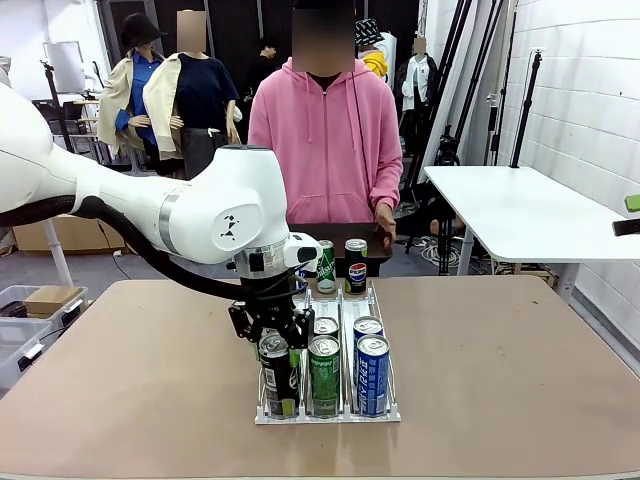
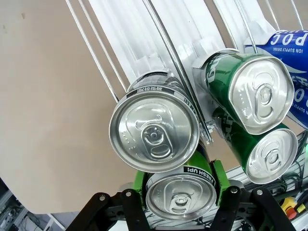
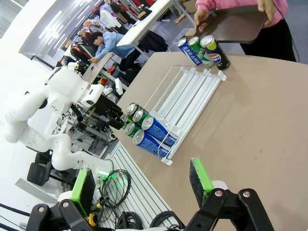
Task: Retrieve and hand over the desired beverage to the person.
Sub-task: Pick up a can of the same type that the person held from the Automatic Can Dispenser.
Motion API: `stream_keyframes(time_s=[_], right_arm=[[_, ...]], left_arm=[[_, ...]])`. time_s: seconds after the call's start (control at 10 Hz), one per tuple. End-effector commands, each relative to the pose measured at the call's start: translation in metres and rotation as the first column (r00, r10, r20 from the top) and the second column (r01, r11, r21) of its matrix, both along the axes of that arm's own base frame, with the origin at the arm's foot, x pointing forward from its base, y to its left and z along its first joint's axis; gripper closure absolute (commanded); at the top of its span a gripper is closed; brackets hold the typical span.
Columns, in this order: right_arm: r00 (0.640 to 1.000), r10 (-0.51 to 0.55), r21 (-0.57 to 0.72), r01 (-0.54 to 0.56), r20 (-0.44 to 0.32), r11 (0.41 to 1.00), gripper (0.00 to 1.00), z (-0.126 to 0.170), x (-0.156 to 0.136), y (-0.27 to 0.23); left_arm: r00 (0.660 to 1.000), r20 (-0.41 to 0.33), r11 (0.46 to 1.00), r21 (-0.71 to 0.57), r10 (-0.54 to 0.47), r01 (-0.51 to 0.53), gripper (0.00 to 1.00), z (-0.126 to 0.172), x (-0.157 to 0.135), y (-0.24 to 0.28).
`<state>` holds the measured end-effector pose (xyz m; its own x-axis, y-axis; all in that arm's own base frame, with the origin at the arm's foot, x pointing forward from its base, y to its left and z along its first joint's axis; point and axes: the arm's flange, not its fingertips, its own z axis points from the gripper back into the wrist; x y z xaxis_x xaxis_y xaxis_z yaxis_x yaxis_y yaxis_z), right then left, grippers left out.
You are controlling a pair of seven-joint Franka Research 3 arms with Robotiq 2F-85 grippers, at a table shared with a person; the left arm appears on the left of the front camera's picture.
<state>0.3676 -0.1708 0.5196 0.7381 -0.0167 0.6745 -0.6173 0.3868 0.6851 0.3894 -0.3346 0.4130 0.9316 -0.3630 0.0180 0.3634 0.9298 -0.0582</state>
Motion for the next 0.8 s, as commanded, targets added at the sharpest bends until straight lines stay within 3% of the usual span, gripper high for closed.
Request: stream_keyframes(time_s=[0.0, 0.1, 0.7], right_arm=[[1.0, 0.01, 0.007, -0.01, 0.015, 1.0, 0.0, 0.0, 0.001, -0.001], [1.0, 0.01, 0.007, -0.01, 0.015, 1.0, 0.0, 0.0, 0.001, -0.001], [1.0, 0.01, 0.007, -0.01, 0.015, 1.0, 0.0, 0.0, 0.001, -0.001]], left_arm=[[1.0, 0.016, 1.0, 0.011, 0.014, -0.014, 1.0, 0.0, -0.003, -0.003], [1.0, 0.0, 1.0, 0.0, 0.0, 0.0, 1.0, 0.0, 0.0, 0.0], [0.996, -0.079, 0.999, -0.027, -0.04, 0.038, 1.0, 0.095, 0.014, 0.017]])
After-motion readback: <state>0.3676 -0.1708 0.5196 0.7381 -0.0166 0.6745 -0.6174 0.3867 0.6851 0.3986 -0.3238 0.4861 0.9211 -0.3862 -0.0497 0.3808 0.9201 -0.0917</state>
